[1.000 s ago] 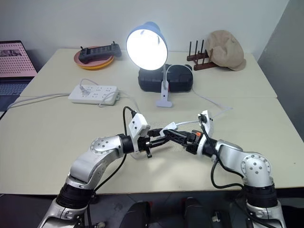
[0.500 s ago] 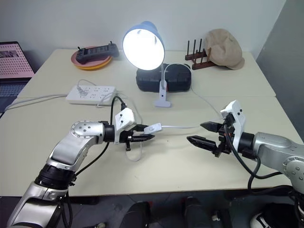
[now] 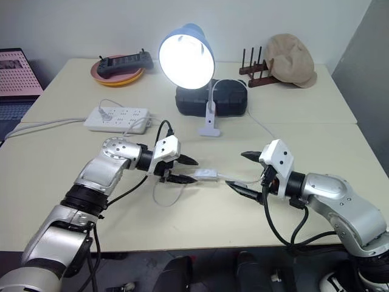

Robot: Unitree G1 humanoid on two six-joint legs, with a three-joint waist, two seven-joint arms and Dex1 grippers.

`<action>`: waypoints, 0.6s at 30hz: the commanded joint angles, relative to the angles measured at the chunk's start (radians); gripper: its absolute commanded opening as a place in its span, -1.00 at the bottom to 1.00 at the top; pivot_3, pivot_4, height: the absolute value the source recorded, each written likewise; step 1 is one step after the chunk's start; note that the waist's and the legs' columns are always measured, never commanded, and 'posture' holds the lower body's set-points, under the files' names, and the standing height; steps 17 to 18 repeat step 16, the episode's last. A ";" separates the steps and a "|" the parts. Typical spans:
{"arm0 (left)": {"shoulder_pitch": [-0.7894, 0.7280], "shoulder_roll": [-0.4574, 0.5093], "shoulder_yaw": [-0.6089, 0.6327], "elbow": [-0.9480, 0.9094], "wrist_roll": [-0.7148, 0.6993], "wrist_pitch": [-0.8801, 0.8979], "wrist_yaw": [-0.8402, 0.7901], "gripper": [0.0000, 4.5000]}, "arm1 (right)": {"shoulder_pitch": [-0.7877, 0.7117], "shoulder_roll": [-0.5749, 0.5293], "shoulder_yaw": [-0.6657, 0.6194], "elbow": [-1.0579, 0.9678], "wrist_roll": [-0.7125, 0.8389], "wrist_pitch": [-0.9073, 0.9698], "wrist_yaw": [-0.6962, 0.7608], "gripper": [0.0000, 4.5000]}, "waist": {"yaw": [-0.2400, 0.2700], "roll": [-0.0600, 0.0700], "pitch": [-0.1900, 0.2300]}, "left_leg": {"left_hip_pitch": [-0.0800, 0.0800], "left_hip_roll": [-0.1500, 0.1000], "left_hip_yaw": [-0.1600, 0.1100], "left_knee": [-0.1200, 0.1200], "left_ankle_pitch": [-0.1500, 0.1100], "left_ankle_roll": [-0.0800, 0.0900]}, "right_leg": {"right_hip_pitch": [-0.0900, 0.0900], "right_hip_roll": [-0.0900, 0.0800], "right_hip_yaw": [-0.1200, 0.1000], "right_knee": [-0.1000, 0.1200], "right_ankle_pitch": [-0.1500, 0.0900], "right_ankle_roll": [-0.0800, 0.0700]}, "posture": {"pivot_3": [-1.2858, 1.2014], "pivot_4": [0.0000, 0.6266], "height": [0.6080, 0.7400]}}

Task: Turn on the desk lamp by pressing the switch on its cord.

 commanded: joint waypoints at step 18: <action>0.521 0.412 0.608 -0.539 -0.243 0.398 0.163 0.98 | 0.030 -0.159 -0.157 0.192 -0.041 -0.056 0.335 1.00 | -0.004 0.000 0.000 | 0.004 0.000 0.001 0.000 0.000 0.000 | 0.002 -0.001 0.000 0.001 -0.001 -0.002 | 0.03 -0.52 1.00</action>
